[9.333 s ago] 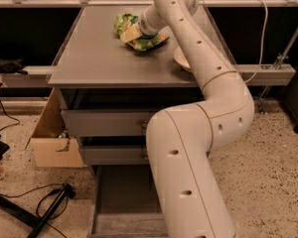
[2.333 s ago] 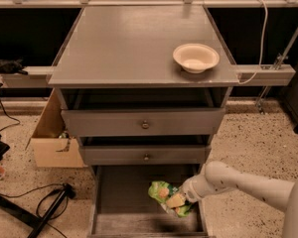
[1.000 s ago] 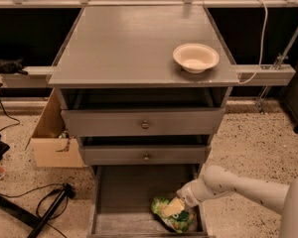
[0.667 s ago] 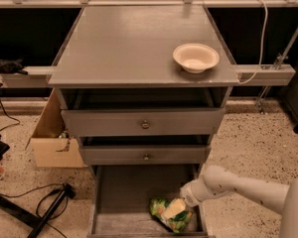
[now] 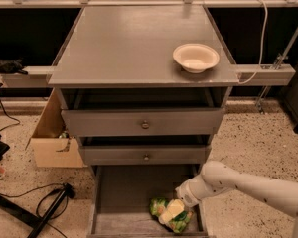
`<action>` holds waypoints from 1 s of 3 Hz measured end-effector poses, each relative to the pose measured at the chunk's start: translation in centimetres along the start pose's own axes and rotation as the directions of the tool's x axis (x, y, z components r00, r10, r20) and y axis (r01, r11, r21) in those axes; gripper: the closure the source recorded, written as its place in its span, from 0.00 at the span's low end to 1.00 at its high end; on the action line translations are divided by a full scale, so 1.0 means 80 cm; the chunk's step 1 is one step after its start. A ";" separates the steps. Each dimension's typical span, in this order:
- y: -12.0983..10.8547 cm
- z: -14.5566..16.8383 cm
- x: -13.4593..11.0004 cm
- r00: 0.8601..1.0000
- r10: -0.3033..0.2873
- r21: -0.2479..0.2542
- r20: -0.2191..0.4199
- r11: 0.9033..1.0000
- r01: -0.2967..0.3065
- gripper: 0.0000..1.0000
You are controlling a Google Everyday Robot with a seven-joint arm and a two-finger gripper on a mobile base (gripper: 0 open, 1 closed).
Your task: Place green rice chip bag into bottom drawer
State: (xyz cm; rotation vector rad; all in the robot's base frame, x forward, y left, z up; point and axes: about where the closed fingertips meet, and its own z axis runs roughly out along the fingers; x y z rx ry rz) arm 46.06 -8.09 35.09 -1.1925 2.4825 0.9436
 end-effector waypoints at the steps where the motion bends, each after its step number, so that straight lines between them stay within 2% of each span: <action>1: 0.075 -0.071 -0.034 0.994 -0.089 -0.046 -0.064 0.995 0.087 0.00; 2: 0.142 -0.143 -0.049 0.979 -0.135 -0.064 -0.153 0.990 0.126 0.00; 3: 0.193 -0.216 -0.062 0.960 -0.188 -0.016 -0.207 0.982 0.189 0.00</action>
Offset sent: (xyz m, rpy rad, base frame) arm -0.0774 -0.0174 0.2968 -0.2222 -0.0147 0.2854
